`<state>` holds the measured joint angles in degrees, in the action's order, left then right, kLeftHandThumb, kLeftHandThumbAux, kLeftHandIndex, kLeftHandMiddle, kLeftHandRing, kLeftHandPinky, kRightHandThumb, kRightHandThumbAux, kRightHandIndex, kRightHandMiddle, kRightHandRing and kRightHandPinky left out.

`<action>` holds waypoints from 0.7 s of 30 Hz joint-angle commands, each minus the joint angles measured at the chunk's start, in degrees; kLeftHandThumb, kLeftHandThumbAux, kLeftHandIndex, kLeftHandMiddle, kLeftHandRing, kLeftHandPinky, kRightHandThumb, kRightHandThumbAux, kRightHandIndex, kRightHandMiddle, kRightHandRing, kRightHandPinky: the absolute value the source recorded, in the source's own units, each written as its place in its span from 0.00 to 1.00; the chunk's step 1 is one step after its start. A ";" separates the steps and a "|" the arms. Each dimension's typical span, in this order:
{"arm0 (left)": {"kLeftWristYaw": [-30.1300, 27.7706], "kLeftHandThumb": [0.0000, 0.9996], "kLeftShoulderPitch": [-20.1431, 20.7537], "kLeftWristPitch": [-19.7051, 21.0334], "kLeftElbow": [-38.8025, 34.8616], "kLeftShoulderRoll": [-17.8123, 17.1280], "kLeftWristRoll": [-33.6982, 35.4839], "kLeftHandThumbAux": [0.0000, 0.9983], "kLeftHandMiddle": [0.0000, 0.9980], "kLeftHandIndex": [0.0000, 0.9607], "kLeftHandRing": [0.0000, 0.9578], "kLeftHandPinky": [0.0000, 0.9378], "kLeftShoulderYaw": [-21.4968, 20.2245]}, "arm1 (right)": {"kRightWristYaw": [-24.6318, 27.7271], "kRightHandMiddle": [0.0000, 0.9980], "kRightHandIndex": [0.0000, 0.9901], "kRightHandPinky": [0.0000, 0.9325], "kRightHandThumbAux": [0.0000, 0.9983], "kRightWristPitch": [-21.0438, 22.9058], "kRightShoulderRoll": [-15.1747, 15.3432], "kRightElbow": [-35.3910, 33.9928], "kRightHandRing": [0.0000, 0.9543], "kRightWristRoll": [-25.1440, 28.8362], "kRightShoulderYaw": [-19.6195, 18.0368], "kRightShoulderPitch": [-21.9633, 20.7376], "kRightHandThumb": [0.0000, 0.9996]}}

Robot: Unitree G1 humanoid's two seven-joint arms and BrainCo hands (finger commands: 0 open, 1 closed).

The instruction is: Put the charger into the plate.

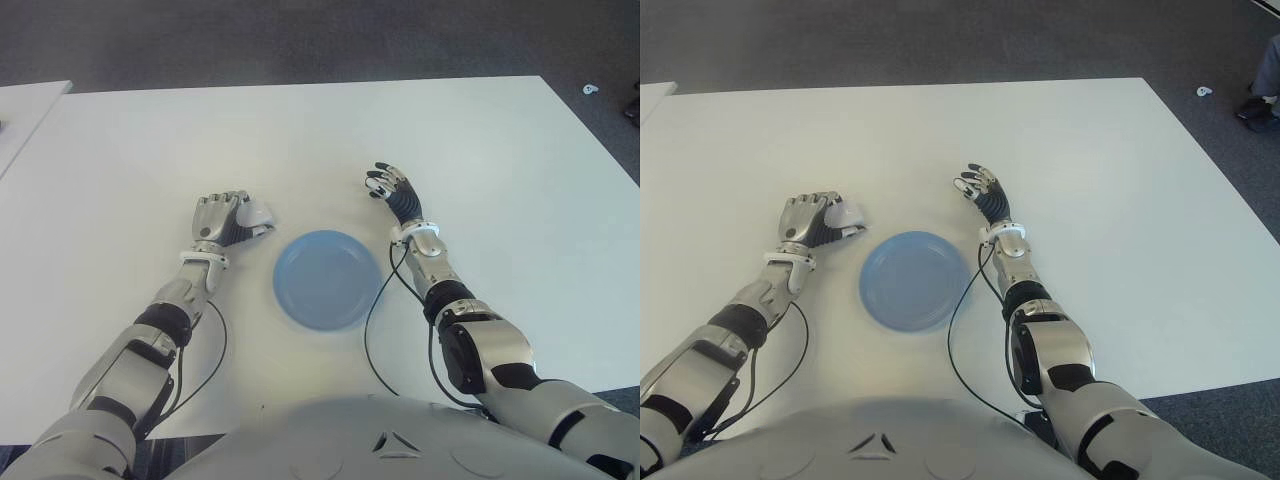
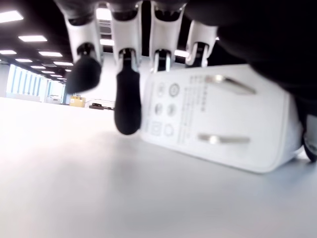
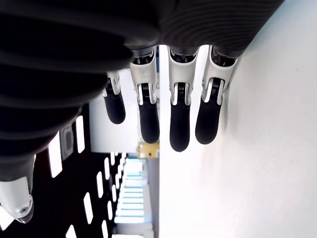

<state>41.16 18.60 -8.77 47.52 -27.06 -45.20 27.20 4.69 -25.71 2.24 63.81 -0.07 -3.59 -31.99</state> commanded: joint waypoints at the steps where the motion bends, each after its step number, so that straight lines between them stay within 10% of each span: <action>1: -2.66 0.74 -3.16 -0.78 -0.55 -0.71 -0.52 0.70 0.85 0.46 0.87 0.92 1.07 | -0.03 0.28 0.17 0.33 0.56 5.00 -0.58 2.83 0.31 -0.17 0.03 3.53 0.04; 21: -6.41 0.73 -6.39 -0.65 -12.47 -2.76 0.55 0.70 0.87 0.46 0.89 0.92 -2.32 | -0.38 0.29 0.17 0.32 0.55 5.75 -0.95 2.61 0.31 -0.02 -0.17 3.28 0.01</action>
<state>37.08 13.95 -9.62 38.16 -28.99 -44.85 25.46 4.47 -25.14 1.91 63.48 -0.03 -3.72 -32.11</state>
